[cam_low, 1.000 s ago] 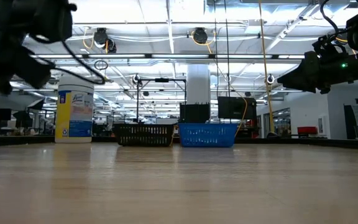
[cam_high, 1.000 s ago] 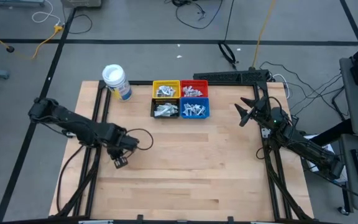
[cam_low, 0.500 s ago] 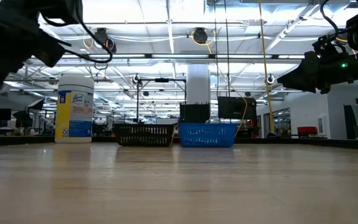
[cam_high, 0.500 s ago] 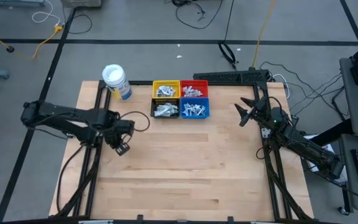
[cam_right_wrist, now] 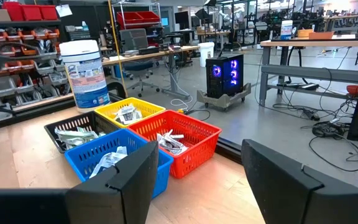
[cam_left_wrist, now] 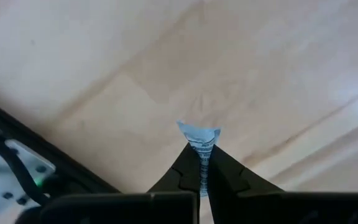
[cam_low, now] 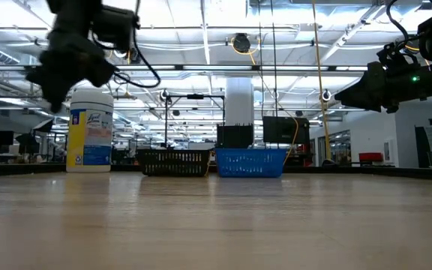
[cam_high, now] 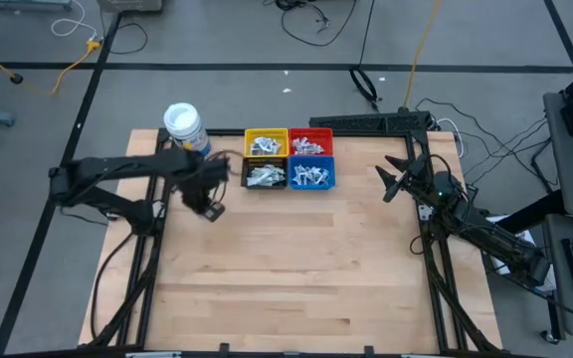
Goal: Pick & Place First Aid Supplies
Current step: Put the gray towelette pack into the yellow basket
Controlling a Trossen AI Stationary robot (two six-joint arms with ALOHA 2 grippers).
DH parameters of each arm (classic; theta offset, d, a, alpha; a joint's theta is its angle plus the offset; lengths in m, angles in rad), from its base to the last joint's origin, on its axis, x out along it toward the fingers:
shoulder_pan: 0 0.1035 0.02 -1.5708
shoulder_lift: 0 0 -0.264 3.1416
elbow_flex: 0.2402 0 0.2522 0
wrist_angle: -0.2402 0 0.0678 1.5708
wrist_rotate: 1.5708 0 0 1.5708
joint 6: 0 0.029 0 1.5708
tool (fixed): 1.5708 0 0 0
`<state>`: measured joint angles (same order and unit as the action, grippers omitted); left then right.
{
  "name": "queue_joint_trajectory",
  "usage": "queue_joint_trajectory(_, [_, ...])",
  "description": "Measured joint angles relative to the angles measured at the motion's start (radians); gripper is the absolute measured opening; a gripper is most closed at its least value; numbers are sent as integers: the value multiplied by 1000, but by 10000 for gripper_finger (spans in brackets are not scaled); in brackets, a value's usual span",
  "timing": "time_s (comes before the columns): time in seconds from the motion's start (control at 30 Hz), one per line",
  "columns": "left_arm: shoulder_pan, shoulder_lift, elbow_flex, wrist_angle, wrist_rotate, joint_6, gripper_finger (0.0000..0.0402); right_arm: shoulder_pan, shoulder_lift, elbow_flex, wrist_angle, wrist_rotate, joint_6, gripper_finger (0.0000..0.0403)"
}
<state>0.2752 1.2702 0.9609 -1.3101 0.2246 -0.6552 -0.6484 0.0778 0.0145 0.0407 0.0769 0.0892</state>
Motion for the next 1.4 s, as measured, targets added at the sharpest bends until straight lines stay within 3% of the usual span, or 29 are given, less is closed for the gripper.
queue_joint_trajectory(0.2, [176, 165, 153, 1, -18, 150, 7, 0, 0, 0, 0, 0, 0, 228])
queue_joint_trajectory(0.43, [298, 387, 429, -3, -43, 282, 7, 0, 0, 0, 0, 0, 0, 228])
queue_joint_trajectory(1.0, [438, 825, 1034, -23, -43, 419, 7, 0, 0, 0, 0, 0, 0, 228])
queue_joint_trajectory(1.13, [447, 891, 1108, 4, -72, 447, 7, 0, 0, 0, 0, 0, 0, 228])
queue_joint_trajectory(1.4, [451, 992, 1112, 100, -75, 476, 7, 0, 0, 0, 0, 0, 0, 228])
